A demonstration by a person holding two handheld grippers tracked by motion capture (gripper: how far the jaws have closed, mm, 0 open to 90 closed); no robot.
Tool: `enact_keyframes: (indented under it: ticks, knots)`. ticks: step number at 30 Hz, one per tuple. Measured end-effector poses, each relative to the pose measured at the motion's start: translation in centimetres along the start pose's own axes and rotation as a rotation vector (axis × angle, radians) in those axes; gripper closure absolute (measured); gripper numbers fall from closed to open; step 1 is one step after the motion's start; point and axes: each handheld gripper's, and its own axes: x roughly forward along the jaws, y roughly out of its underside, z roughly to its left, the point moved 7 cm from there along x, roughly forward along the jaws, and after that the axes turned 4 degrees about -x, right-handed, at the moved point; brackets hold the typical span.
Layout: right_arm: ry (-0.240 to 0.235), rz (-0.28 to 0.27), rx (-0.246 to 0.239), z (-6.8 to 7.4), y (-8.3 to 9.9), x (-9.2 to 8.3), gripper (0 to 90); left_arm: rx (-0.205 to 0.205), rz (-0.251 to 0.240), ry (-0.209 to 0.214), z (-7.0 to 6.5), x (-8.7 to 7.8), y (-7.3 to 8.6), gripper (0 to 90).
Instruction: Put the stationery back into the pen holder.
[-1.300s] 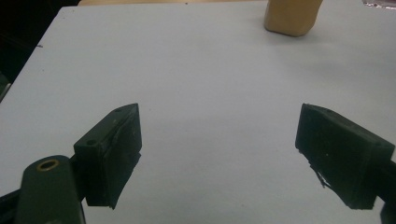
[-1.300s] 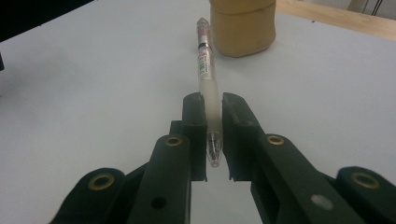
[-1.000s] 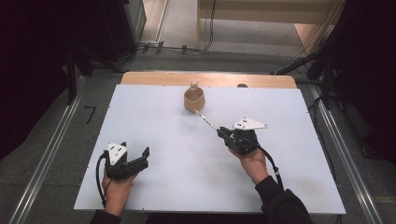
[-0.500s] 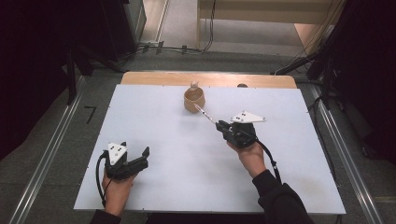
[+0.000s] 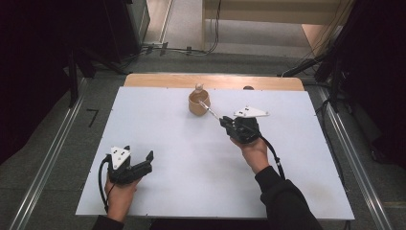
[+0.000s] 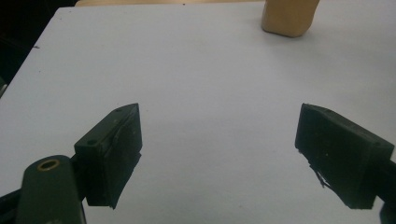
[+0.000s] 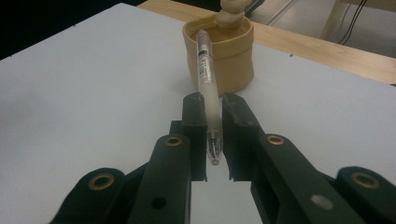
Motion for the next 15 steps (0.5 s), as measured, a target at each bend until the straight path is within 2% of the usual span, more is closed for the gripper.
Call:
enact_keyframes:
  ticks: [15]
  knots:
    - [0.027, 0.024, -0.024, -0.5, -2.3, 1.6, 78.3, -0.004, 0.0, 0.002, 0.0, 0.0, 0.0, 15.7]
